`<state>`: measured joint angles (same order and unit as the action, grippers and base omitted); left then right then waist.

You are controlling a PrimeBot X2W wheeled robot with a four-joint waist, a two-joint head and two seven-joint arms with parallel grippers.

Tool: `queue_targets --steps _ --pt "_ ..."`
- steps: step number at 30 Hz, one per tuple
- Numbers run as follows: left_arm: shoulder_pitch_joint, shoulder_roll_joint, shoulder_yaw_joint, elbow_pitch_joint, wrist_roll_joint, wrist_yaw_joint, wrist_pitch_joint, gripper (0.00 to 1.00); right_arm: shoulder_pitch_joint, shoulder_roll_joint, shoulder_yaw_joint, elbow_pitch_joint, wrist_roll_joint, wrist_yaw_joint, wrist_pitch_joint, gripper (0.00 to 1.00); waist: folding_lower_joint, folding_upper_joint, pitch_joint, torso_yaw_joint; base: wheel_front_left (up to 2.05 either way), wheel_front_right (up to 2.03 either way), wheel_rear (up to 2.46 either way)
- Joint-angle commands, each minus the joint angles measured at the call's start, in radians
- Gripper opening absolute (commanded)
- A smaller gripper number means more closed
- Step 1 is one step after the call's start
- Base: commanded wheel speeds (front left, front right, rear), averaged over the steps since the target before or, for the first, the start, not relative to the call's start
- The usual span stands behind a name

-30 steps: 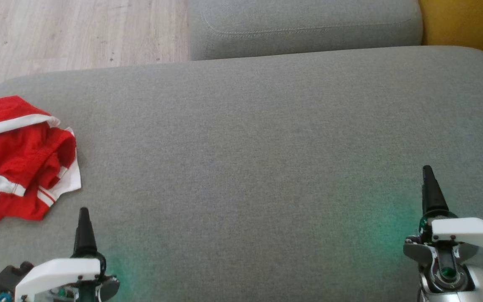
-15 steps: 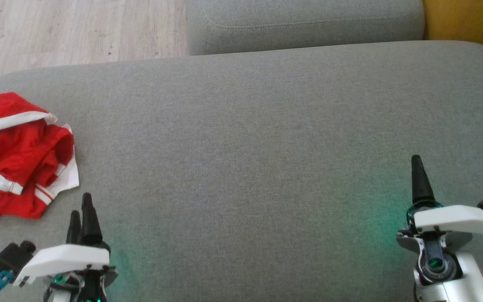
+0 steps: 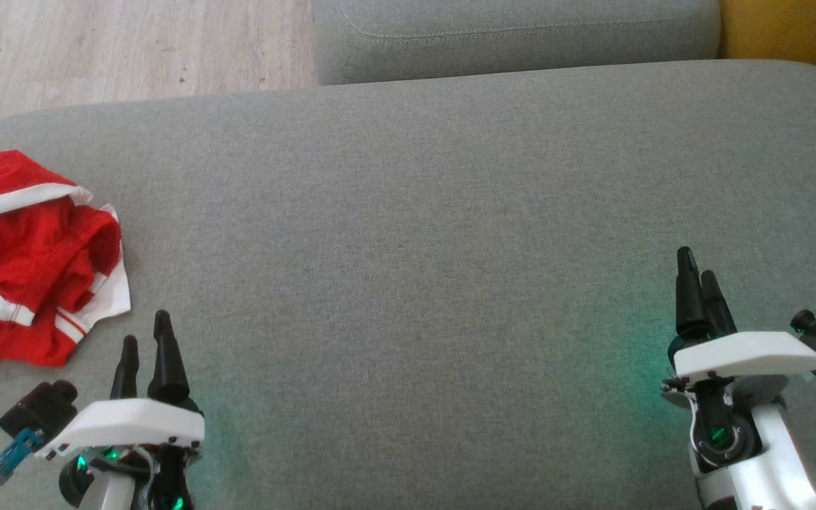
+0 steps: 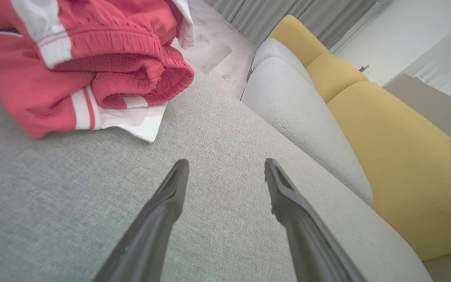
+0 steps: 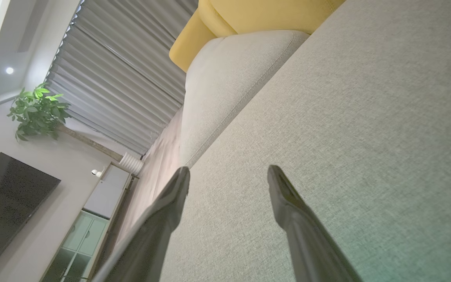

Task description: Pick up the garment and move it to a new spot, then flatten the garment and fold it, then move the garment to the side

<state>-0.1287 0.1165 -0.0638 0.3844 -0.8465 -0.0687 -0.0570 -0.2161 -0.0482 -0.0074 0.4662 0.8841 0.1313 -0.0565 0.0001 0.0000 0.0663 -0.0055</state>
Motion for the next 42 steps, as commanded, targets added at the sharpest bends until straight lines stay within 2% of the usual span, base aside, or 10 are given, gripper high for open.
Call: queue_targets --steps 1,22,42 --pt "-0.056 0.026 0.010 -0.025 0.036 0.007 -0.017 1.00 -0.054 -0.014 0.018 -0.022 -0.035 0.000 -0.017 1.00 -0.0001 0.0000 0.001 0.000 0.00 0.00 0.00" --pt "0.000 0.029 -0.025 -0.040 0.272 0.070 -0.079 1.00 -0.040 -0.005 0.054 0.023 -0.300 0.000 -0.079 1.00 -0.0001 0.0000 -0.024 -0.012 0.00 0.00 0.00" --pt "0.036 0.026 -0.027 -0.020 0.522 0.101 -0.137 1.00 -0.017 -0.001 0.084 0.059 -0.572 0.000 -0.138 1.00 -0.0001 0.0000 -0.043 -0.029 0.00 0.00 0.00"
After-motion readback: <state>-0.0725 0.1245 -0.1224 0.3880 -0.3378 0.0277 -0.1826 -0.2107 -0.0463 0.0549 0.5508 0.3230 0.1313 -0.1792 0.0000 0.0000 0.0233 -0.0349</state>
